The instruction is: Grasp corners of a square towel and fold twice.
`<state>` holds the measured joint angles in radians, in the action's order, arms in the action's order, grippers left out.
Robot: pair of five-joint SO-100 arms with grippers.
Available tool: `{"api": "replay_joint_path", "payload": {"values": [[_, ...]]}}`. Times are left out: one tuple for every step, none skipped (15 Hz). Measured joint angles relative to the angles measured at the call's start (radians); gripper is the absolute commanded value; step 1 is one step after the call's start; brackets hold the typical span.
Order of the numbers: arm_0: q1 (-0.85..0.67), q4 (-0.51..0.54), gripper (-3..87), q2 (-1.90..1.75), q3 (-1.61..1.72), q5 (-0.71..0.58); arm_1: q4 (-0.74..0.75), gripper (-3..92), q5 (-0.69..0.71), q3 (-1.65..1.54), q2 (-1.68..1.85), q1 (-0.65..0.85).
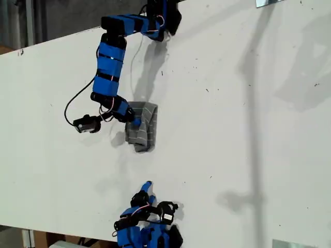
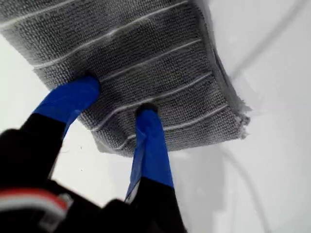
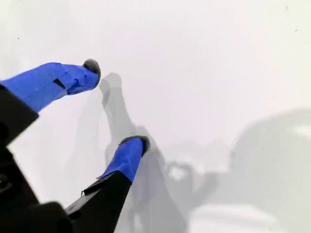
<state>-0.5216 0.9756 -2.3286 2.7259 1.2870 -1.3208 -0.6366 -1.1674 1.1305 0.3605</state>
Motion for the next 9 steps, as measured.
{"api": "replay_joint_path", "payload": {"values": [[0.0, 0.0, 25.6, 0.0, 0.0, 0.0, -0.008, 20.2, 0.021, 0.0, 0.0, -0.017], [0.0, 0.0, 25.6, 0.0, 0.0, 0.0, -0.012, 20.4, 0.044, 0.0, 0.0, -0.037], [0.0, 0.0, 25.6, 0.0, 0.0, 0.0, -0.014, 20.4, 0.071, 0.0, 0.0, -0.058], [0.0, 0.0, 25.6, 0.0, 0.0, 0.0, -0.014, 20.5, 0.094, 0.0, 0.0, -0.081], [0.0, 0.0, 25.6, 0.0, 0.0, 0.0, -0.014, 20.5, 0.103, 0.006, -0.008, -0.1], [0.0, 0.0, 25.6, 0.0, 0.0, 0.0, -0.014, 20.4, 0.109, 0.031, -0.029, -0.109], [0.0, 0.0, 25.6, 0.0, 0.0, 0.0, -0.014, 20.4, 0.109, 0.049, -0.06, -0.107], [0.0, 0.0, 25.6, 0.0, 0.0, 0.0, -0.014, 20.4, 0.106, 0.061, -0.086, -0.106], [0.0, 0.0, 25.6, 0.0, 0.0, 0.0, -0.014, 20.4, 0.097, 0.064, -0.103, -0.104]]}}
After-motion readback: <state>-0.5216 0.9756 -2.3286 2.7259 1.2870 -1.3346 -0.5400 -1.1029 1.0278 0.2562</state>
